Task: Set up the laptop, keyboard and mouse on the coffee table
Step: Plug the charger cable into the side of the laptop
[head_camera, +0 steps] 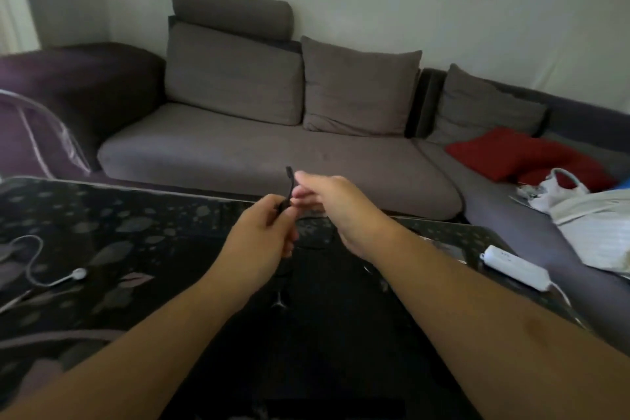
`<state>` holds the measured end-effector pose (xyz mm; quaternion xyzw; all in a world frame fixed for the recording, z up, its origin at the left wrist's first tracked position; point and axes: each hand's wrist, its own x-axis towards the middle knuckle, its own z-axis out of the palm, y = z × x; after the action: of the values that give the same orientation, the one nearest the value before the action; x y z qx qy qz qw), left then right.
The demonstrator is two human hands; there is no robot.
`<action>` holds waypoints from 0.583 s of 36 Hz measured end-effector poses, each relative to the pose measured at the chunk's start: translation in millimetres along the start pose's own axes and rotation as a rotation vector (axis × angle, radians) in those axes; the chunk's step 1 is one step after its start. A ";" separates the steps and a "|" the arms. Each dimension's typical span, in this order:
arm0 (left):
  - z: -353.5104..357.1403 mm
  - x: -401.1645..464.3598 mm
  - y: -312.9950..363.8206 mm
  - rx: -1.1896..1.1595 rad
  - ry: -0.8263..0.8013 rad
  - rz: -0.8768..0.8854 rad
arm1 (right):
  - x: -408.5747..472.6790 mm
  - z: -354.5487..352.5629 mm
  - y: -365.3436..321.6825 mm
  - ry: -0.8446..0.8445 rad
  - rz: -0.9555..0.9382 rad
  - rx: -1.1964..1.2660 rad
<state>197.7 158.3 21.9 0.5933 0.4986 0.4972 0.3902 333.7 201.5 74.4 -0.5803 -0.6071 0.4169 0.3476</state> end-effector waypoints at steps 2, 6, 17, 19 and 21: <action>1.8 2.8 -7.1 0.085 -0.050 0.037 | 1.0 14.1 -7.8 -0.102 0.029 0.132; -4.7 9.0 -17.6 0.205 -0.079 0.070 | 14.1 31.5 -7.3 -0.090 -0.037 0.181; -36.6 24.3 -60.2 0.681 -0.217 -0.097 | 73.9 -81.9 -24.0 0.832 -0.258 -0.139; -37.0 24.8 -70.9 0.784 -0.234 -0.107 | 58.5 -107.9 -43.6 0.920 -0.505 -0.368; -33.7 26.6 -76.2 0.853 -0.267 -0.123 | 45.0 -110.6 -50.9 0.814 -0.688 -0.498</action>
<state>149.4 198.4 -39.1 0.7293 0.6385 0.1424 0.2005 408.9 258.7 163.3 -0.5275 -0.6579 -0.1315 0.5211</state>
